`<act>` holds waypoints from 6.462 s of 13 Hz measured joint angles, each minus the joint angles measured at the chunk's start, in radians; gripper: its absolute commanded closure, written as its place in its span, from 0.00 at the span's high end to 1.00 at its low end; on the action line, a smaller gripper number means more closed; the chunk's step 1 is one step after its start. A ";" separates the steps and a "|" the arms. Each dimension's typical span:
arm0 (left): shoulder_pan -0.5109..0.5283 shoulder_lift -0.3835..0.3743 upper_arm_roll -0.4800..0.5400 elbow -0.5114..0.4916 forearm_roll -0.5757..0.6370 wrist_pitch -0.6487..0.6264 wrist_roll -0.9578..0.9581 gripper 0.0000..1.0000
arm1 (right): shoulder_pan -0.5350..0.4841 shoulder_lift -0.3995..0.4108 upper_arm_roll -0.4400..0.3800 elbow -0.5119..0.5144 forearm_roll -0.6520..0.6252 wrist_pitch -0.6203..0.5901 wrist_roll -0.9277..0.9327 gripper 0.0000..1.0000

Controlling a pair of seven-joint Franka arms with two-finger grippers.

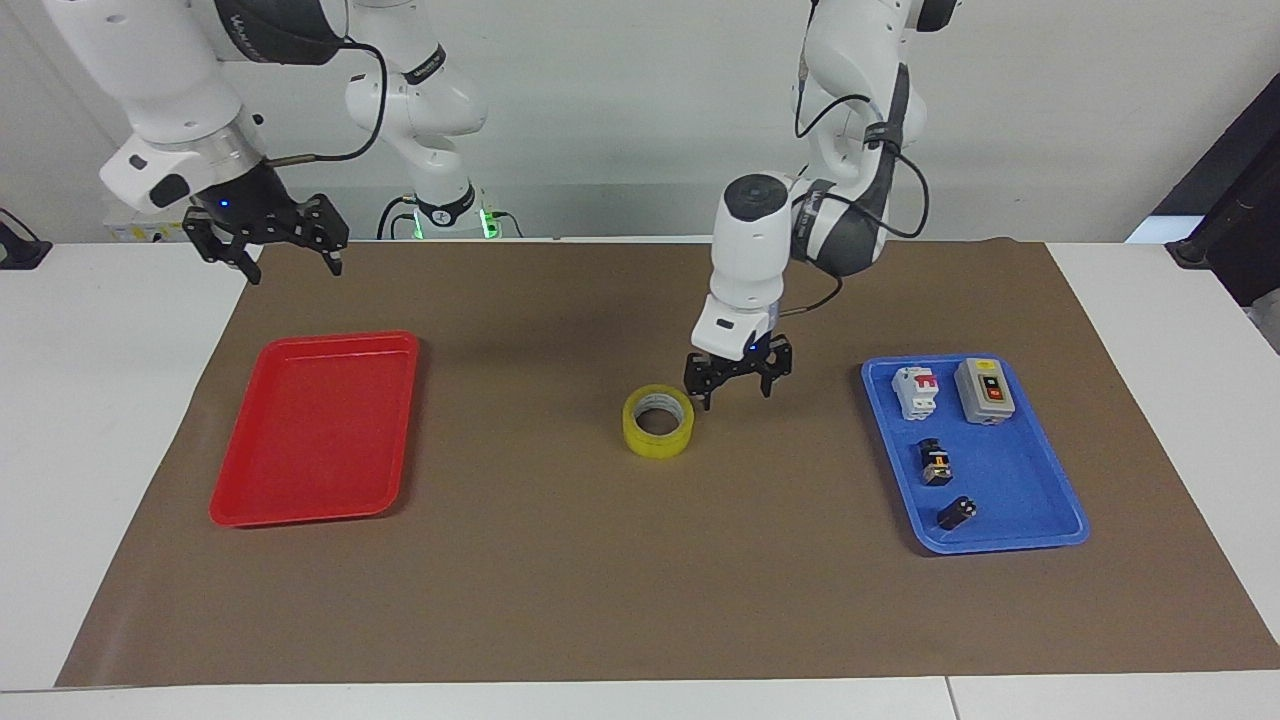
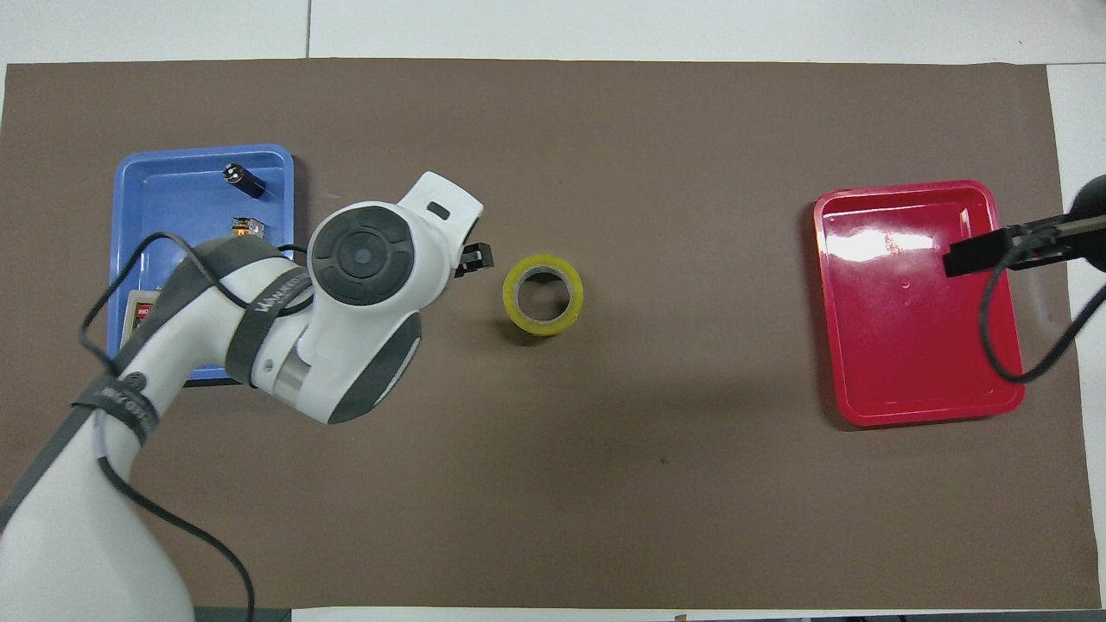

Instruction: Place and move tape with both arms

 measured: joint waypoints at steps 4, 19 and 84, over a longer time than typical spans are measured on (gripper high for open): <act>0.181 -0.115 0.006 -0.012 -0.021 -0.140 0.224 1.00 | 0.261 0.123 0.008 -0.040 0.000 0.244 0.319 1.00; 0.505 -0.193 0.018 0.333 -0.132 -0.674 0.741 1.00 | 0.497 0.460 0.005 -0.157 0.000 0.704 0.546 0.75; 0.530 -0.195 0.010 0.310 -0.157 -0.668 0.813 1.00 | -0.151 -0.007 0.001 0.031 -0.024 -0.224 -0.142 1.00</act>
